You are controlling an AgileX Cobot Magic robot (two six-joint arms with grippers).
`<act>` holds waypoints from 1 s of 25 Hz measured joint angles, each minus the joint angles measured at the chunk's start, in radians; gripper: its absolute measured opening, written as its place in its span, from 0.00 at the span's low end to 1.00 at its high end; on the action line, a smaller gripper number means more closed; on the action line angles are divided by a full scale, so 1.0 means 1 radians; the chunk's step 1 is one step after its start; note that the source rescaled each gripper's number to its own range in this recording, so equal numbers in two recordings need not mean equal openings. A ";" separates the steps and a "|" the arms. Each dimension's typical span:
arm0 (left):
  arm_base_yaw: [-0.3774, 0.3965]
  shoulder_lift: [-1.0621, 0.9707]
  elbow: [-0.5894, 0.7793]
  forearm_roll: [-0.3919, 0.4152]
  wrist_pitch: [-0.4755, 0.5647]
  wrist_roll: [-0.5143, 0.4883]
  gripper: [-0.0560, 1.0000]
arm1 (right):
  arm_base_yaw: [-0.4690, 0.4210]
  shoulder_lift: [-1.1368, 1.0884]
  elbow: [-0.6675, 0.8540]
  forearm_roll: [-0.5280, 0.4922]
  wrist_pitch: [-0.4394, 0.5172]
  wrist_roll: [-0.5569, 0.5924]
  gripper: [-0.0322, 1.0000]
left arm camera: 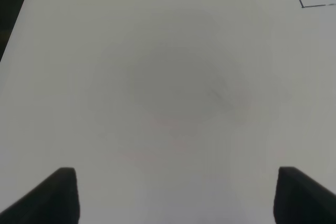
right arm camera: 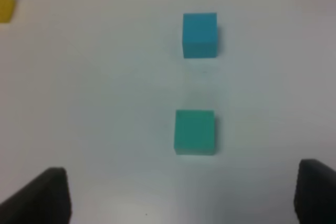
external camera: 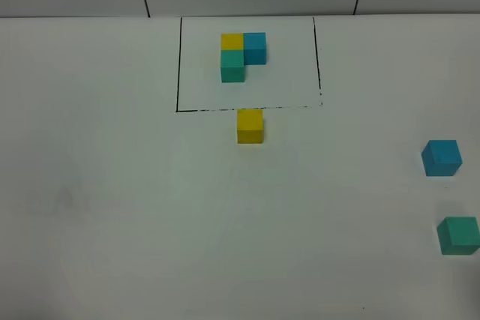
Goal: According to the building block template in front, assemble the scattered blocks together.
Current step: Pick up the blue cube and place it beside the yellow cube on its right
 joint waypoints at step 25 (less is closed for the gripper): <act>0.000 0.000 0.000 0.000 0.000 0.000 0.77 | -0.026 1.279 -0.428 -0.047 -0.299 -0.070 1.00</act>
